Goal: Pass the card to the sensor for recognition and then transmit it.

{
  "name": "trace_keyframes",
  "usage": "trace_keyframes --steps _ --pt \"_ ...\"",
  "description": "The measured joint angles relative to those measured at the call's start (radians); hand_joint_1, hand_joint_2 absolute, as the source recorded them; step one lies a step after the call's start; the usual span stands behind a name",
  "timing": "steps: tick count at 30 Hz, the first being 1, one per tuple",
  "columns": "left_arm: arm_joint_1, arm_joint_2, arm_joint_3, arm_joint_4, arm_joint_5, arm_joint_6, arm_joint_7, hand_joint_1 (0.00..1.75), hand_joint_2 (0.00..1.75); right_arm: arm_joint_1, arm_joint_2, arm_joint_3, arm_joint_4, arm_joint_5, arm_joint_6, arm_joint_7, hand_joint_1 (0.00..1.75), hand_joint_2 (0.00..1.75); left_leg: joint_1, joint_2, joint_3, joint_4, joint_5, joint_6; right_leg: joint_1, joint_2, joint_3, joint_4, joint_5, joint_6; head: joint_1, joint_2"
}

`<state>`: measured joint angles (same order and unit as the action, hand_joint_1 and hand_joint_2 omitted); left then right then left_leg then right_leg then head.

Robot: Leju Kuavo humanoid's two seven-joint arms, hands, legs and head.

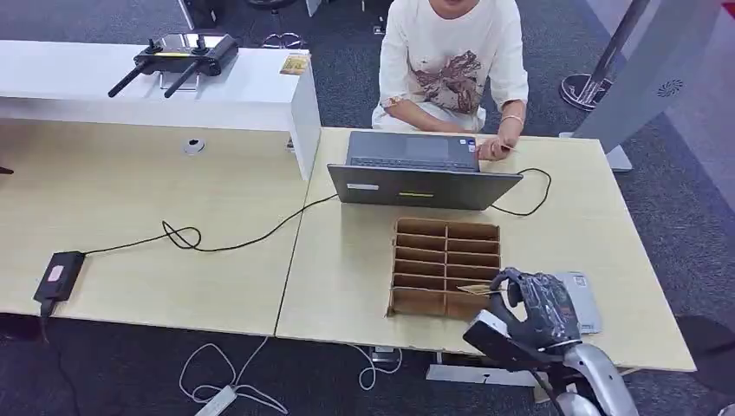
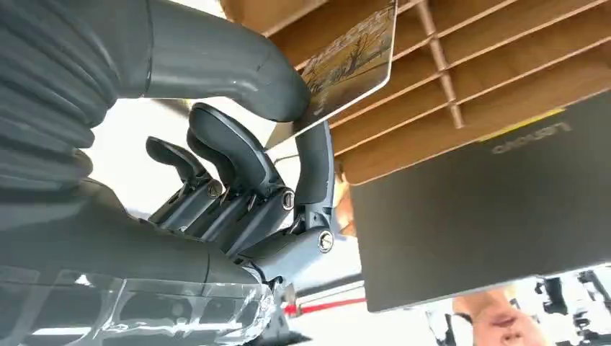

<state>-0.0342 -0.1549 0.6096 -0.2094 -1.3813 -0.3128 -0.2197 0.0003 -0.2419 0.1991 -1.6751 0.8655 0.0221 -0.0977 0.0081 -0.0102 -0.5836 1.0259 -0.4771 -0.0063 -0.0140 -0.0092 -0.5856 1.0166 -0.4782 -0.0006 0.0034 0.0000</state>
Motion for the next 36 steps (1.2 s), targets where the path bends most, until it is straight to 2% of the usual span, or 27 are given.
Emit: trace_keyframes --steps 9,19,36 --pt "0.000 0.000 0.000 0.000 0.000 0.000 0.000 0.00 1.75 0.001 0.000 -0.009 -0.017 -0.152 0.046 -0.113 1.75 1.75 0.000 0.000 0.000 0.000 0.000 0.000 0.000 0.000 0.000 0.000 0.000 0.000 0.000 0.000" --pt "0.000 0.000 0.000 0.000 -0.001 -0.001 0.000 0.00 1.75 -0.040 0.000 -0.006 -0.031 -0.206 0.032 -0.199 1.75 1.75 0.000 0.000 0.000 0.000 0.000 0.000 0.000 0.000 0.000 0.000 0.000 0.000 0.000 0.000" --pt "-0.002 0.000 0.000 0.000 -0.010 -0.007 -0.003 0.00 1.75 -0.198 0.006 0.062 -0.031 -0.255 0.012 -0.249 1.75 1.75 0.000 0.000 0.000 0.000 0.000 0.000 0.000 0.000 0.000 0.000 0.000 0.000 0.000 0.000"
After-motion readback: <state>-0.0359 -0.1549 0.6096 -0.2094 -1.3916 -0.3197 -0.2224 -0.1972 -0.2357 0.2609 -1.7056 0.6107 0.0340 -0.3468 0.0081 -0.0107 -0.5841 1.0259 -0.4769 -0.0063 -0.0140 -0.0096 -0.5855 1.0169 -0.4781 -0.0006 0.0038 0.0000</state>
